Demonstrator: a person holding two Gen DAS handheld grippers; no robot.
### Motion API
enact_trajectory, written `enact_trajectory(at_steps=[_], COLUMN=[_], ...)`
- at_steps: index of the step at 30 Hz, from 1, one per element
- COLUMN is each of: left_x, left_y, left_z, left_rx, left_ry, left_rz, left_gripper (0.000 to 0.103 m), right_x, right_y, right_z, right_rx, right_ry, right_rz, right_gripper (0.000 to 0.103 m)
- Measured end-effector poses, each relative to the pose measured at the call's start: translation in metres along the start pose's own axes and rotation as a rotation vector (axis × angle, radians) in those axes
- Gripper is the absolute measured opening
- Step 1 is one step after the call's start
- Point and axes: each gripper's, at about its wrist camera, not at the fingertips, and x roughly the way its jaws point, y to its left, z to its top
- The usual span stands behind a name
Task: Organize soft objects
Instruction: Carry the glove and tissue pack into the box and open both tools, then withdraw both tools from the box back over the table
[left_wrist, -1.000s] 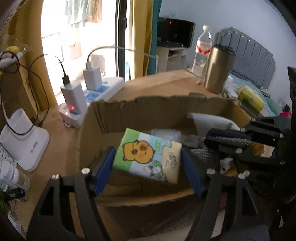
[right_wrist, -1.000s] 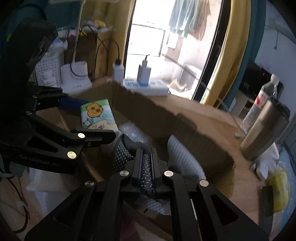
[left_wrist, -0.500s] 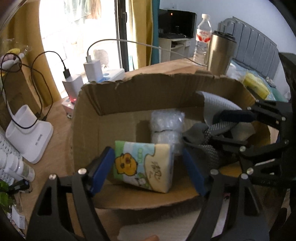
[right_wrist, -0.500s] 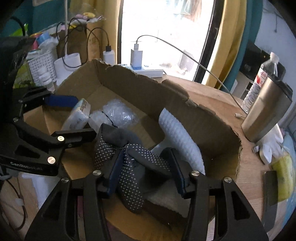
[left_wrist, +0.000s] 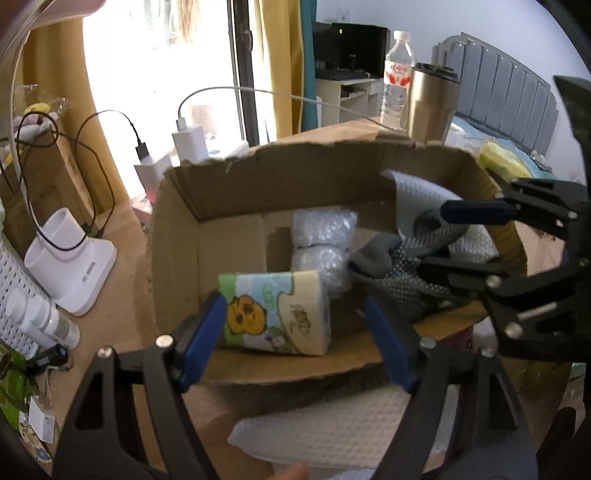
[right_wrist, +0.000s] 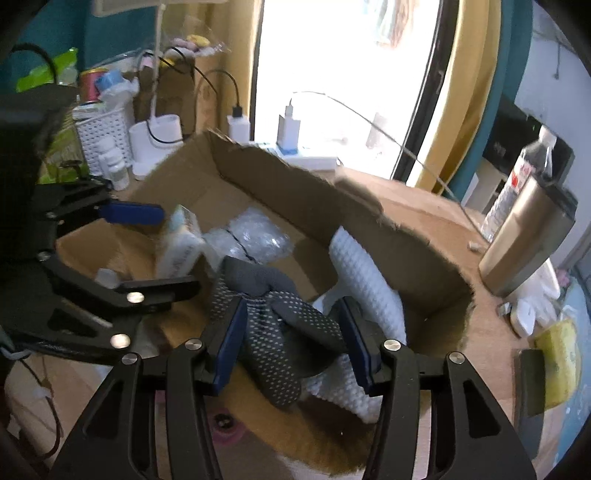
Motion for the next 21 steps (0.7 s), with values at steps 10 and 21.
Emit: enact_trajectory(at_steps=[10, 21], left_x=[-0.014, -0.042], left_y=[0.010, 0.005], left_z=[0.008, 0.014], left_rx=[-0.062, -0.059], left_ry=[-0.084, -0.135], left_rz=[-0.025, 0.004], left_gripper=[0.098, 0.099], right_x=[-0.033, -0.068], right_y=[-0.001, -0.007], right_z=[0.009, 0.016], right_rx=[-0.030, -0.005], right_ry=[-0.058, -0.158], right_rz=[-0.048, -0.106], right_gripper=[0.077, 0.086])
